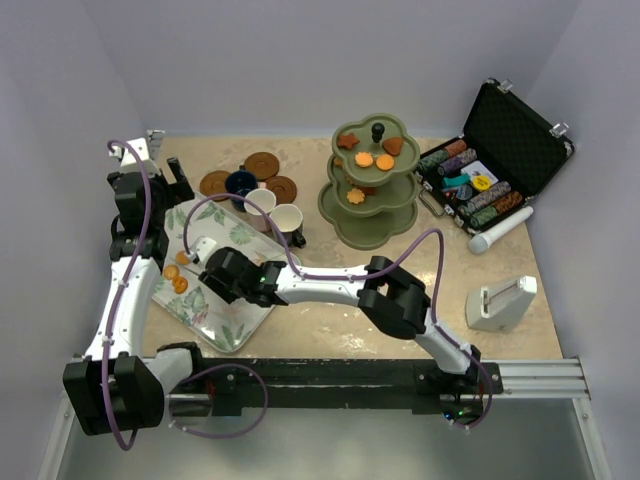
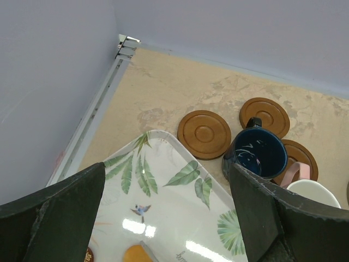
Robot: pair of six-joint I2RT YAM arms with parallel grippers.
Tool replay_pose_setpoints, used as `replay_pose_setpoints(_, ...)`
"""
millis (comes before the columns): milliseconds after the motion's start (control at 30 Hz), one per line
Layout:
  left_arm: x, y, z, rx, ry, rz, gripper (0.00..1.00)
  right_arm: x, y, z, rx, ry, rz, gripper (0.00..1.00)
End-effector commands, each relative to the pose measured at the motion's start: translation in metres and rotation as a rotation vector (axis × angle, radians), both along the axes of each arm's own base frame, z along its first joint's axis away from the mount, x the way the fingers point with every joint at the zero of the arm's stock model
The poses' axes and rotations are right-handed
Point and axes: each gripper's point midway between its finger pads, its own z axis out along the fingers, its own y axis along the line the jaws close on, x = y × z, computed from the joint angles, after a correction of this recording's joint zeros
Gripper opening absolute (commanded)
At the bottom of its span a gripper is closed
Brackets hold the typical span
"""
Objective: Serve the afternoon tea
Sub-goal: Pick up the desert from the tray.
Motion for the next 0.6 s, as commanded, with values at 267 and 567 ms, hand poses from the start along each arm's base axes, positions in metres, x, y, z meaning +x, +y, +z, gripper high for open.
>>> replay_pose_setpoints(267,0.000,0.000,0.021,-0.005,-0.073,-0.001,0.99,0.013,0.004,0.040,0.066,-0.047,-0.040,0.39)
replay_pose_setpoints(567,-0.001,-0.001,0.022,-0.007,-0.076,-0.002,1.00,0.008,-0.015,0.085,0.137,-0.055,-0.077,0.35)
